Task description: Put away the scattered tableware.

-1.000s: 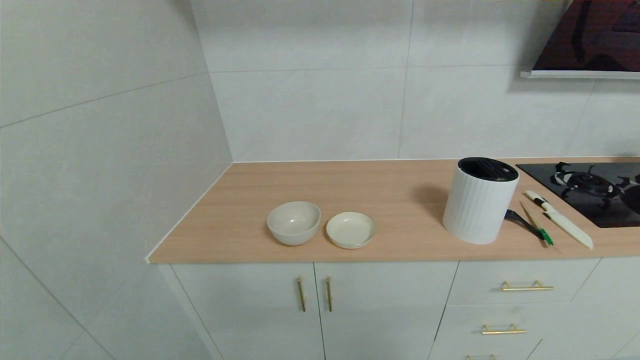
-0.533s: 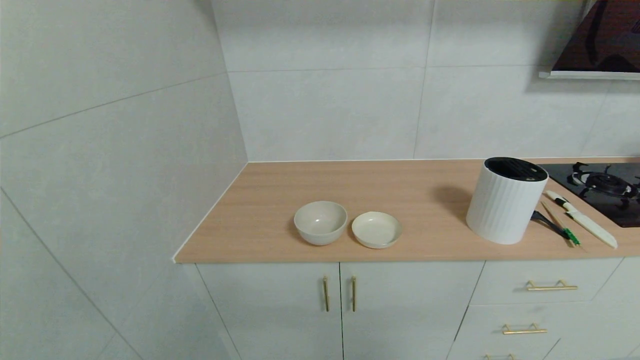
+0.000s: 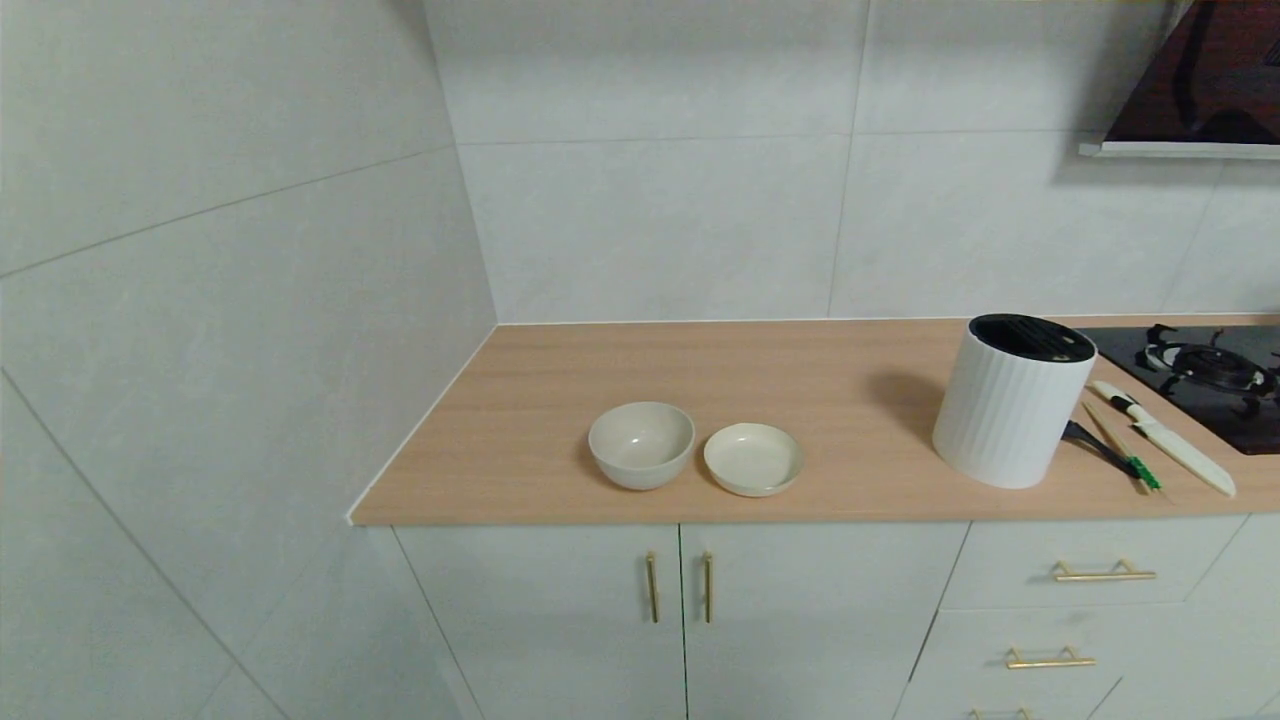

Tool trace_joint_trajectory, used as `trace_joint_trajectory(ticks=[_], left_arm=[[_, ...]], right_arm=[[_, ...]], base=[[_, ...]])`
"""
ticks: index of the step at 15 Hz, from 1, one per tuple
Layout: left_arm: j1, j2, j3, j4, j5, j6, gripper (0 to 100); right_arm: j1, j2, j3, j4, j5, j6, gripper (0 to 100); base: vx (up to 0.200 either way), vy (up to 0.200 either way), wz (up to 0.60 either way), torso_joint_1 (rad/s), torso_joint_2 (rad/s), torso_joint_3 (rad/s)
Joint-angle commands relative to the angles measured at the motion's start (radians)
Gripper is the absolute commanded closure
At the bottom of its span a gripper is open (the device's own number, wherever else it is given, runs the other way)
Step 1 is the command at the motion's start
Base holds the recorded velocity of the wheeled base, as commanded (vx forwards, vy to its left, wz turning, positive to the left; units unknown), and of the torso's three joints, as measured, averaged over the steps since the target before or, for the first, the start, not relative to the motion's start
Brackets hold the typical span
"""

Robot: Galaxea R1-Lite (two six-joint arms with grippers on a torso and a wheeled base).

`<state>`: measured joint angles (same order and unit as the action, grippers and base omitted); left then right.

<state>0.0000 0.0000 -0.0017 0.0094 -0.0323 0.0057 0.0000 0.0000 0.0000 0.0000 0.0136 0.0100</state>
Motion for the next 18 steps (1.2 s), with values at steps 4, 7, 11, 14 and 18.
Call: trace_joint_trajectory(ticks=[4, 7, 11, 14, 18], left_arm=[[0.0, 0.0, 0.0, 0.0, 0.0, 0.0, 0], [0.0, 0.0, 0.0, 0.0, 0.0, 0.0, 0], [0.0, 0.0, 0.0, 0.0, 0.0, 0.0, 0], [0.0, 0.0, 0.0, 0.0, 0.0, 0.0, 0], [0.0, 0.0, 0.0, 0.0, 0.0, 0.0, 0]], right_arm=[[0.0, 0.002, 0.0, 0.0, 0.0, 0.001, 0], [0.0, 0.0, 0.0, 0.0, 0.0, 0.001, 0], [0.0, 0.002, 0.0, 0.0, 0.0, 0.001, 0], [0.0, 0.0, 0.0, 0.0, 0.0, 0.001, 0], [0.0, 0.002, 0.0, 0.0, 0.0, 0.001, 0]], base=[[0.0, 0.0, 0.0, -0.067, 0.15, 0.077], [0.0, 0.0, 0.0, -0.217, 0.47, 0.246], [0.0, 0.0, 0.0, -0.25, 0.55, 0.298], [0.0, 0.0, 0.0, -0.24, 0.54, 0.29], [0.0, 0.0, 0.0, -0.224, 0.51, 0.283]])
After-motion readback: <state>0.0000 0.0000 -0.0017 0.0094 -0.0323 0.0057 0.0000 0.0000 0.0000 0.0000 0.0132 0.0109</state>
